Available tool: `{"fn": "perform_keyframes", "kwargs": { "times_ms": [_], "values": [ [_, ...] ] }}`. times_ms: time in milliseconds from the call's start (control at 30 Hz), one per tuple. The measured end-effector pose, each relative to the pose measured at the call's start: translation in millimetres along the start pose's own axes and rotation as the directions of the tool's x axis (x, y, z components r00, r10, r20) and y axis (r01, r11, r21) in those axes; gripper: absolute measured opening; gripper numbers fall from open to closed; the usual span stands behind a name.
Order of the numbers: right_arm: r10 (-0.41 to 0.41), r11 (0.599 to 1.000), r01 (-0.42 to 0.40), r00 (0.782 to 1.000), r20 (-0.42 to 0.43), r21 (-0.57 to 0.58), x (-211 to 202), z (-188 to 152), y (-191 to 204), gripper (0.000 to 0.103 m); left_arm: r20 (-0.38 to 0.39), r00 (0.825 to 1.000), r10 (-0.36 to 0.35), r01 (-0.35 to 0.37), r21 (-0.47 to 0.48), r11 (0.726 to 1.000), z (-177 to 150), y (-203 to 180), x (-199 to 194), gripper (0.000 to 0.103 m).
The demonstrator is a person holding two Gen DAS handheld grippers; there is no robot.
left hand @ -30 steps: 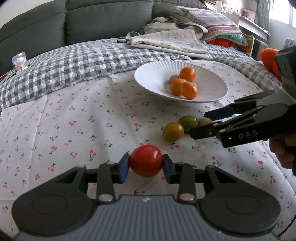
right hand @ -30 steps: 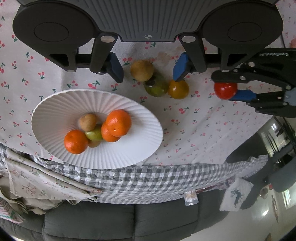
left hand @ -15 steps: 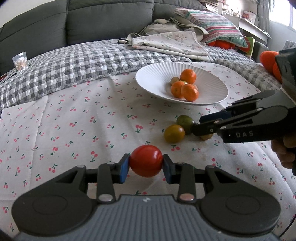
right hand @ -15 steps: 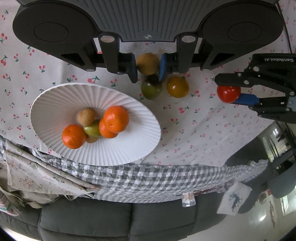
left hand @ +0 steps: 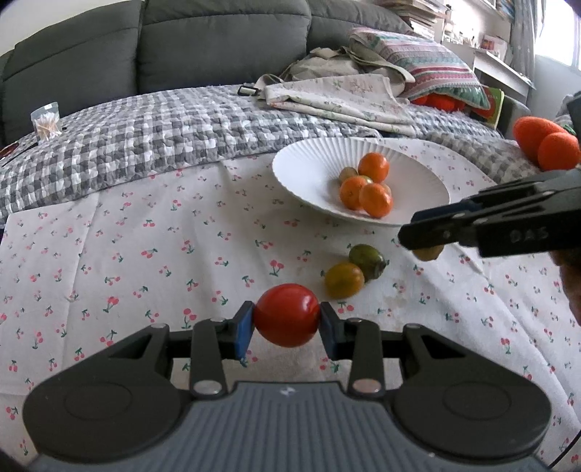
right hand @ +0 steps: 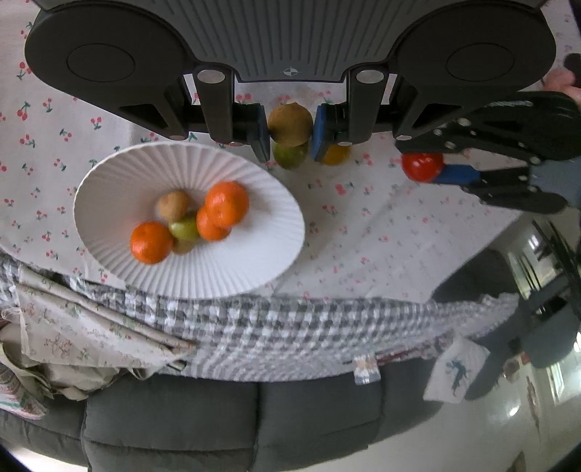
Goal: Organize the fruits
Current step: 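Carry the tomato and kiwi into the white bowl and open both tools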
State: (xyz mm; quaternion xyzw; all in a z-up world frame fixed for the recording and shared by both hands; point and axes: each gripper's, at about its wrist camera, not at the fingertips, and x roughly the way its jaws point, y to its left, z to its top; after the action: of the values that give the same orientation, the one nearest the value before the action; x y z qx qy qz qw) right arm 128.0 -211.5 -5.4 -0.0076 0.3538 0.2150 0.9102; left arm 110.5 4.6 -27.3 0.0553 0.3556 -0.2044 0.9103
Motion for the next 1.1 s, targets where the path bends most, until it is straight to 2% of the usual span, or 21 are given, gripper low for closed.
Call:
{"fn": "perform_keyframes", "kwargs": {
  "times_ms": [233,433,767,933,1100],
  "values": [
    [0.007,0.999,-0.009,0.997,0.074,0.037,-19,11,-7,0.023,0.014,1.0,0.009,-0.009,-0.032,0.999,8,-1,-1,0.036],
    [-0.027,0.997,0.019,0.994,0.104,0.08,-26,16,-19,0.023,0.036,0.999,0.002,0.001,-0.088,0.996,27,-4,-1,0.036],
    [-0.09,0.982,0.07,0.99,0.107,0.178,-28,18,-45,0.024,0.058,0.998,-0.022,0.032,-0.167,0.985,62,-23,13,0.036],
    [-0.129,0.97,0.104,0.986,0.104,0.219,-24,16,-58,0.024,0.025,1.0,-0.011,0.015,-0.189,0.982,70,-32,35,0.036],
    [-0.154,0.958,0.128,0.984,0.085,0.256,-17,12,-69,0.024,0.035,0.999,0.001,0.004,-0.165,0.986,75,-41,48,0.036]
  ]
}}
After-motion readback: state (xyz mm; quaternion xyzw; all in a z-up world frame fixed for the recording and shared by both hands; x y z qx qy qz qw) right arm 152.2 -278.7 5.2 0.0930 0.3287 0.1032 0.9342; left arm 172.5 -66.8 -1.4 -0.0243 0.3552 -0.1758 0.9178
